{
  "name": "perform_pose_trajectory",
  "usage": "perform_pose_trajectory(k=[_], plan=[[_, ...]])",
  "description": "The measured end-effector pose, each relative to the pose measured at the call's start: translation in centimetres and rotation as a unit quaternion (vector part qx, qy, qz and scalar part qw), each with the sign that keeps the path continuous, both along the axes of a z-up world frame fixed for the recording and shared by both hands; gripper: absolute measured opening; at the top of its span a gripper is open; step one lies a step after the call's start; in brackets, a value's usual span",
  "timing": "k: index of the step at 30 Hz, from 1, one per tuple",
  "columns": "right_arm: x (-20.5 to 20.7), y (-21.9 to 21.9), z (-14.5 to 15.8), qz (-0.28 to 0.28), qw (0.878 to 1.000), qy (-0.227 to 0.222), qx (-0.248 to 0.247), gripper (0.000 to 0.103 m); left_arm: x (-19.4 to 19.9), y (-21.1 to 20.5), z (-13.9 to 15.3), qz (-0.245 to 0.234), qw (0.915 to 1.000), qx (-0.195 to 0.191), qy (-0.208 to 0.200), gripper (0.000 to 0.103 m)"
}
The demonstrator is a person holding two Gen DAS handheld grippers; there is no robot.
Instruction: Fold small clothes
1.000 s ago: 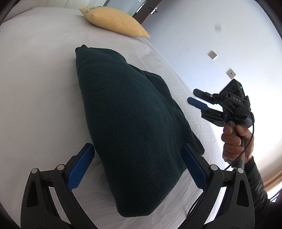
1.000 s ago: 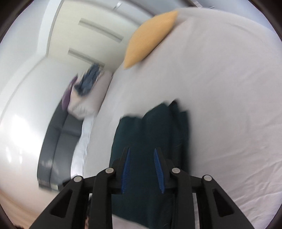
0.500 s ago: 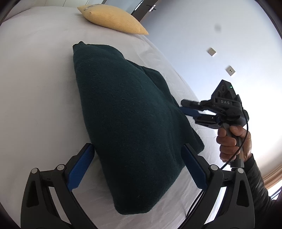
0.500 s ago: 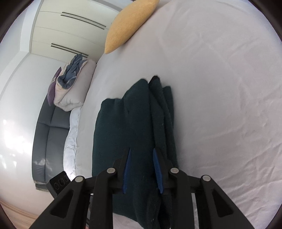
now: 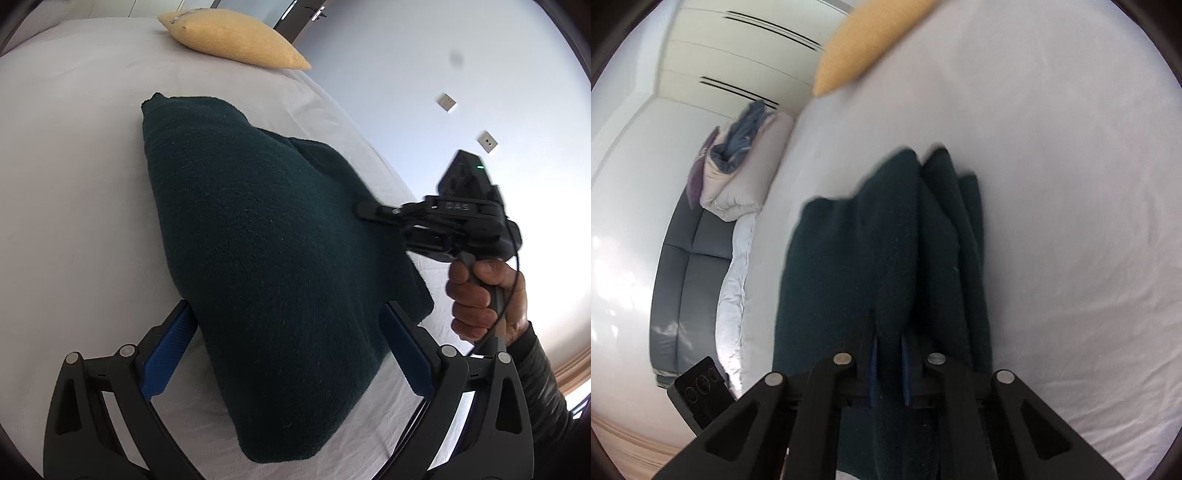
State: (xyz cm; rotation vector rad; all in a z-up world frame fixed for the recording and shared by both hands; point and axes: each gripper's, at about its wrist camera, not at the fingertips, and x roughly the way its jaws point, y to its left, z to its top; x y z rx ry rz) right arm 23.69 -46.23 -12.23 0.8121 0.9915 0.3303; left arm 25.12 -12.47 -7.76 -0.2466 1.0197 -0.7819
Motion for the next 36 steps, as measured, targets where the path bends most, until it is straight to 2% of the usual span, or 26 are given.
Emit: perform_pose_trajectory(k=[3, 5, 7, 9, 12, 15, 20, 22, 28, 32, 35, 36], plan=[[-0.9, -1.6, 0.1, -0.035, 0.999, -0.018, 0.019, 0.01, -0.1, -0.3, -0.3, 0.001, 1.0, 0.003, 0.002, 0.099], [-1.2, -2.7, -1.5, -0.059, 0.998, -0.008, 0.031, 0.01, -0.1, -0.7, -0.7, -0.002, 0.9999, 0.008, 0.01, 0.099], [-0.8, -2.7, -3.8, -0.041, 0.998, 0.014, 0.043, 0.01, -0.3, -1.3, -1.1, -0.013, 0.9996, 0.018, 0.015, 0.099], [-0.7, -2.6, -4.2, -0.029, 0.998, 0.014, 0.063, 0.01, -0.5, -1.7, -1.7, -0.016, 0.9993, 0.029, 0.019, 0.099], [-1.2, -2.7, -3.1, -0.036, 0.997, 0.022, 0.07, 0.018, -0.6, -1.6, -2.0, -0.013, 0.9994, 0.022, 0.024, 0.099], [-2.9, -1.5, -1.8, -0.01, 0.998, 0.013, 0.065, 0.034, -0.8, -1.4, -2.0, -0.016, 0.9994, 0.022, 0.023, 0.099], [-6.1, 1.0, -2.3, 0.037, 0.997, 0.036, 0.06, 0.032, -0.7, -0.7, -2.4, -0.017, 0.9991, 0.018, 0.034, 0.099], [-6.9, 1.2, -2.4, 0.04, 0.998, 0.042, 0.026, 0.01, -0.8, -0.5, -2.6, -0.018, 0.9989, 0.022, 0.036, 0.099], [-7.9, 0.5, -2.6, 0.038, 0.998, 0.05, 0.021, 0.007, -0.6, -0.4, -2.9, -0.022, 0.9981, 0.042, 0.039, 0.098], [-8.0, -0.9, -4.5, 0.022, 0.996, 0.056, 0.072, 0.005, -1.0, -1.2, -3.0, -0.036, 0.9964, 0.072, 0.025, 0.098], [-8.2, -0.3, -3.2, 0.017, 0.997, 0.049, 0.057, 0.008, -1.8, -1.3, -2.9, -0.046, 0.9942, 0.096, 0.012, 0.098], [-8.4, -0.3, -2.5, 0.011, 0.997, 0.05, 0.052, 0.013, -2.2, -1.0, -2.5, -0.045, 0.9936, 0.103, 0.011, 0.098]])
